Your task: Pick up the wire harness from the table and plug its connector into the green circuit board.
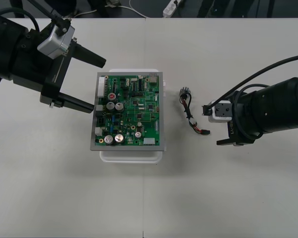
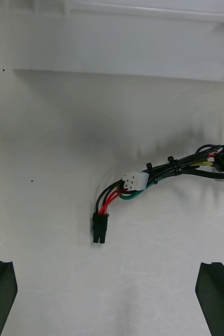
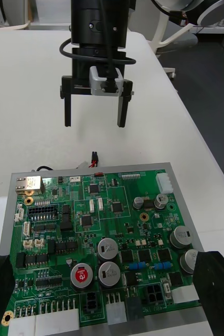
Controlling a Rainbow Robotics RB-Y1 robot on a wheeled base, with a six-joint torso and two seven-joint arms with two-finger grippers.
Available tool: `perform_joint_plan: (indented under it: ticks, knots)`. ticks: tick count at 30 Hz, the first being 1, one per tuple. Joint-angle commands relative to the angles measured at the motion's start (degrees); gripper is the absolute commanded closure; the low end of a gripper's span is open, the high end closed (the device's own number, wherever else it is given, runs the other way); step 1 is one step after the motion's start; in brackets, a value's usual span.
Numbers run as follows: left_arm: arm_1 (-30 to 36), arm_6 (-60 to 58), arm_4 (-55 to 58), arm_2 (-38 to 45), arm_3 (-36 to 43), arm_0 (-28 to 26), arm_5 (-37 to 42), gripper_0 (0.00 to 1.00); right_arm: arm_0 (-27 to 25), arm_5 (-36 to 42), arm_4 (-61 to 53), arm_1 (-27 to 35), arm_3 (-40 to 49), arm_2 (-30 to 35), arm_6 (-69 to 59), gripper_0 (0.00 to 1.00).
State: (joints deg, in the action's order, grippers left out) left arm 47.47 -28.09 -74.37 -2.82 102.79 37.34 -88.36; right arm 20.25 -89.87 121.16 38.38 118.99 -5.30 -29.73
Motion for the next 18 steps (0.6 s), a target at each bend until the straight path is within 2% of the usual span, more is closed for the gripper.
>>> perform_joint_plan:
  ticks: [1,18]
  knots:
    - [2.0,-3.5,1.3,-2.4,-1.8,4.6,-1.6,0.00,2.0,-0.1,1.5,0.6,2.0,-2.0,-2.5,0.00]
    - [-4.3,-7.8,-5.3,-2.5,-1.8,11.1,-1.6,0.00,3.2,-0.1,9.2,0.6,1.9,-7.4,-5.9,0.00]
